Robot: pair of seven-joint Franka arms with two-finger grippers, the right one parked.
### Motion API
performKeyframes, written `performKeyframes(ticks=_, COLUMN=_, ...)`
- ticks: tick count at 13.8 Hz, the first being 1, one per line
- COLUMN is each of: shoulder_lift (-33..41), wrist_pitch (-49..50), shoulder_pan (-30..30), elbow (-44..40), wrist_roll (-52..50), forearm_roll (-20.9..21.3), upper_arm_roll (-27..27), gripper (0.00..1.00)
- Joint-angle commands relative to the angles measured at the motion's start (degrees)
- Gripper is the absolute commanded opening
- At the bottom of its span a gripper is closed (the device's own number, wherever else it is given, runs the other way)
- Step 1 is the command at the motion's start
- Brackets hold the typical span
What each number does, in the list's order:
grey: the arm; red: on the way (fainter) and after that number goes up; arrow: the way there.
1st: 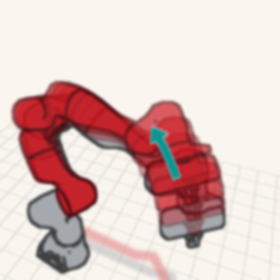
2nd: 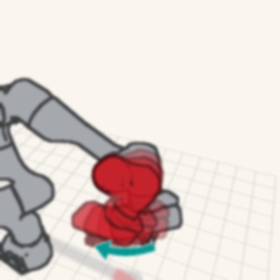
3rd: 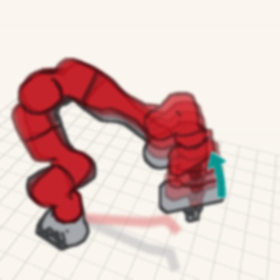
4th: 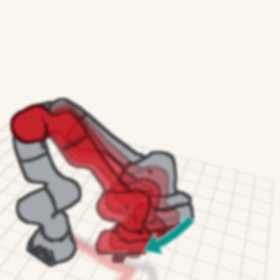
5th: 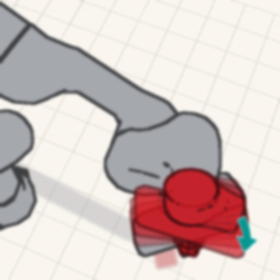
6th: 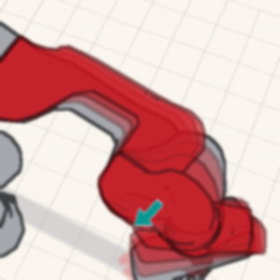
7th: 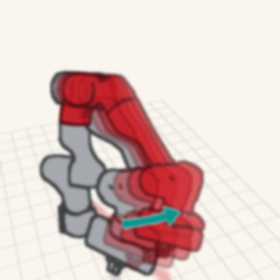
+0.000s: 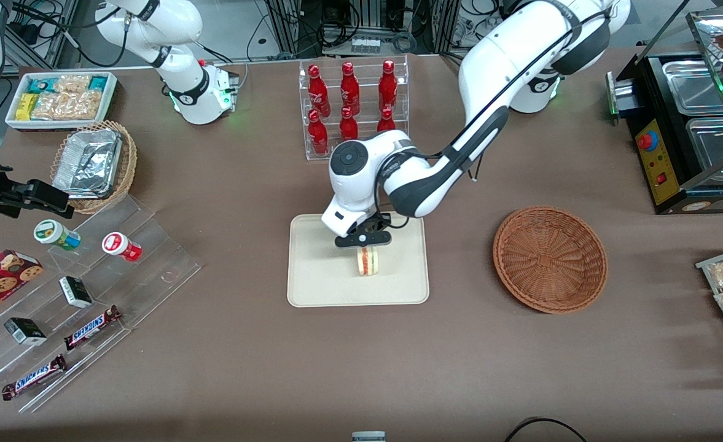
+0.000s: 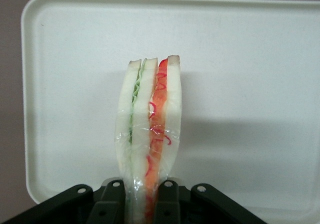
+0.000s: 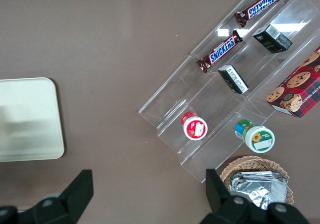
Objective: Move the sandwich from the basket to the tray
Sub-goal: 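Lower the sandwich onto the tray and open the left gripper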
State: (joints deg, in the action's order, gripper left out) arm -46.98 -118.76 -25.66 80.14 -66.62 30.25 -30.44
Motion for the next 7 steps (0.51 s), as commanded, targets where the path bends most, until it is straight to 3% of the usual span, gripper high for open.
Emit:
performKeyframes(ticks=1, shoulder_lift=-2.50, wrist_pitch=0.73, shoulder_pan=-1.06, elbow=-2.80, wrist_roll=-1.15, forearm_roll=3.32, upper_arm_roll=0.11, gripper=0.00)
performKeyframes(ticks=5, shoulder_lift=-4.43, wrist_pitch=-0.41, shoulder_pan=-1.68, elbow=-4.37, wrist_roll=-1.06, forearm_roll=4.89, upper_arm_roll=0.20, gripper=0.00)
performKeyframes(ticks=7, shoulder_lift=-5.66, wrist_pitch=-1.73, shoulder_pan=-2.20, elbow=-5.17, wrist_roll=-1.15, forearm_roll=5.60, upper_arm_roll=0.20, gripper=0.06)
